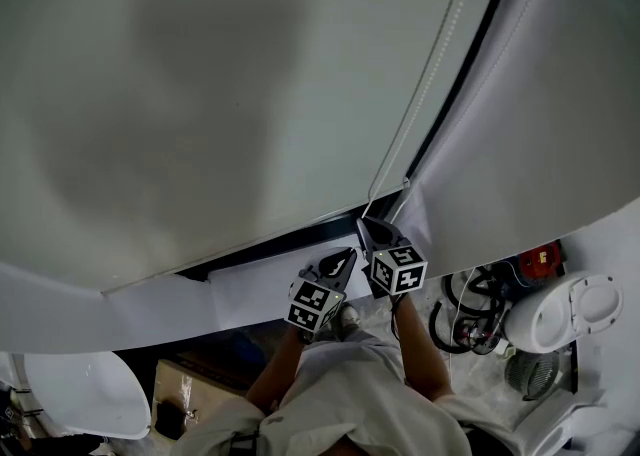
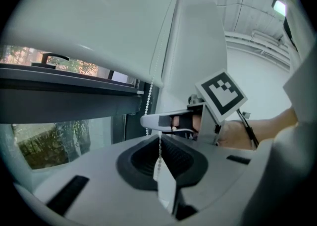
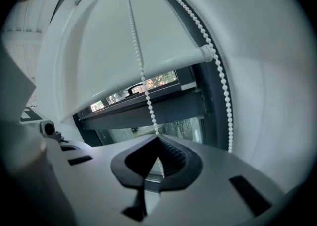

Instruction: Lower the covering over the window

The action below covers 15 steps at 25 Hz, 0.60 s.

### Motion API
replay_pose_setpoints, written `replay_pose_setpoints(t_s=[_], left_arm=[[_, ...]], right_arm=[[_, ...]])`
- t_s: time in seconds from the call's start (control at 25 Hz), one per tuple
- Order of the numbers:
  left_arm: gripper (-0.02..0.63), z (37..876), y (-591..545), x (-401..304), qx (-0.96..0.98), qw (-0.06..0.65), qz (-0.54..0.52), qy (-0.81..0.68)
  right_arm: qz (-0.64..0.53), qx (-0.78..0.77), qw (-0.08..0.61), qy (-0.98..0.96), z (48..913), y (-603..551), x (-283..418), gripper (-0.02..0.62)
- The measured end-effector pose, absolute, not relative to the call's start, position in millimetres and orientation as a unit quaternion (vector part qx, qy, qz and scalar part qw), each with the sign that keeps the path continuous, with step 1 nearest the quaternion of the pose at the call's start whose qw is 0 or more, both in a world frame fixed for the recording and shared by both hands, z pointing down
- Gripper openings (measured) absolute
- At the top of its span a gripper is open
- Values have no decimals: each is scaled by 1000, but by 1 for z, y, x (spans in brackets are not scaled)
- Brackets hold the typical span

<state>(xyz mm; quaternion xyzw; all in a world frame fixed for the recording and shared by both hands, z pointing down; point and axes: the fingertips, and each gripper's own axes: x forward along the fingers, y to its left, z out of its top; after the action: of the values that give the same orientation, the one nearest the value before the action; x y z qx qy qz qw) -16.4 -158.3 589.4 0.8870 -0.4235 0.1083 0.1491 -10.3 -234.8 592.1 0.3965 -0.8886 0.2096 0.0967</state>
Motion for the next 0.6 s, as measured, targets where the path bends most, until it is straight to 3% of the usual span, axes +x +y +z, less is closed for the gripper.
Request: replay_pose_setpoints(t_s=[0.6], left_arm=[[20, 582, -158, -15, 888, 147, 104, -424]], right_arm=[[192, 401, 112, -889, 591, -234, -7, -5]])
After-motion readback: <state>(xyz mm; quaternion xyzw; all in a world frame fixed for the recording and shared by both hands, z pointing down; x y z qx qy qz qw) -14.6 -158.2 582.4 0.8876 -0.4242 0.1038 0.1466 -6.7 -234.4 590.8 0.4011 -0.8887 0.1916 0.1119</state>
